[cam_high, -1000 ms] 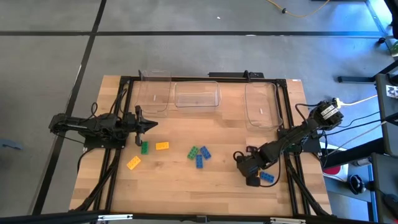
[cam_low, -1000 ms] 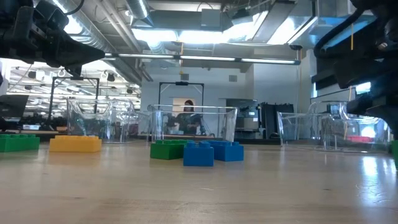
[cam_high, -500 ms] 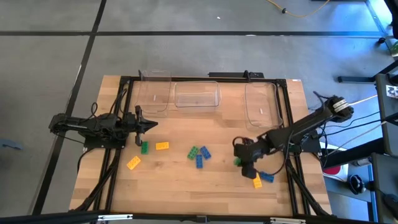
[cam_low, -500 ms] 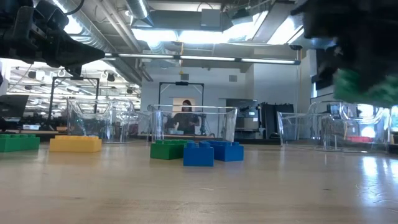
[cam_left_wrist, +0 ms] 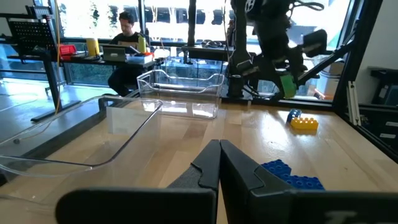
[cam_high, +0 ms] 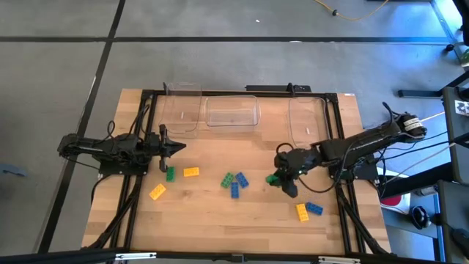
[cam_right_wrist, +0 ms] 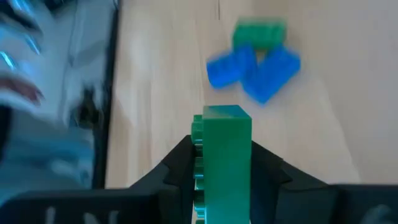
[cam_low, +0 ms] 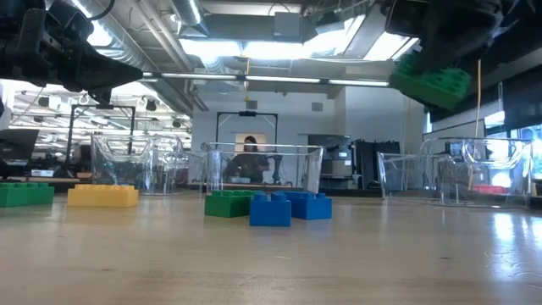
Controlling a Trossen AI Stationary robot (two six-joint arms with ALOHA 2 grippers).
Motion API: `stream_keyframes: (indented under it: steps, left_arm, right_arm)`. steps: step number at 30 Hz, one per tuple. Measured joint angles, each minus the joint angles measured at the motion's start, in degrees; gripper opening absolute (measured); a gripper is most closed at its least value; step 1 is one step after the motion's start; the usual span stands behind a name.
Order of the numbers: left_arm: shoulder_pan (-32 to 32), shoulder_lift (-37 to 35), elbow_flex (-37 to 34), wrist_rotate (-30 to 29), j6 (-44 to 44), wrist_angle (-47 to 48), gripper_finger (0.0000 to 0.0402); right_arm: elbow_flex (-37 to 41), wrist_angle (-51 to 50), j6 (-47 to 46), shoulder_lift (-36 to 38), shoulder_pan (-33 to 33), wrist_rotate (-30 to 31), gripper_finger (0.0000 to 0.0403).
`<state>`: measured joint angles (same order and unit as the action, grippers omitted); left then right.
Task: Sort & place blocks by color
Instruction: Put the right green game piece into the right transparent bin
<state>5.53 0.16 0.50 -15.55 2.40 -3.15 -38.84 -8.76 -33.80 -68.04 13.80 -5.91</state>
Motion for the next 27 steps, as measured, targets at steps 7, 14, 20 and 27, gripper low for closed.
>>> stream_keyframes:
  steps: [7, 14, 20, 27]
  left_arm:
    - [0.0, 0.0, 0.0, 0.0, 0.0, 0.0, 0.0]
    - [0.0, 0.0, 0.0, 0.0, 0.0, 0.0, 0.0]
    - [0.0, 0.0, 0.0, 0.0, 0.0, 0.0, 0.0]
    - [0.0, 0.0, 0.0, 0.0, 0.0, 0.0, 0.0]
  right_arm:
    - [7.0, 18.4, -0.8, 7.0, -5.0, 9.8, 0.0095]
    - [6.0, 16.2, 5.0, 11.0, -13.8, 21.1, 0.0095]
    - [-2.8, -5.1, 9.3, 13.1, -24.9, 25.3, 0.0095]
    - [-15.9, -38.6, 16.4, 8.5, -40.2, 23.1, 0.0095]
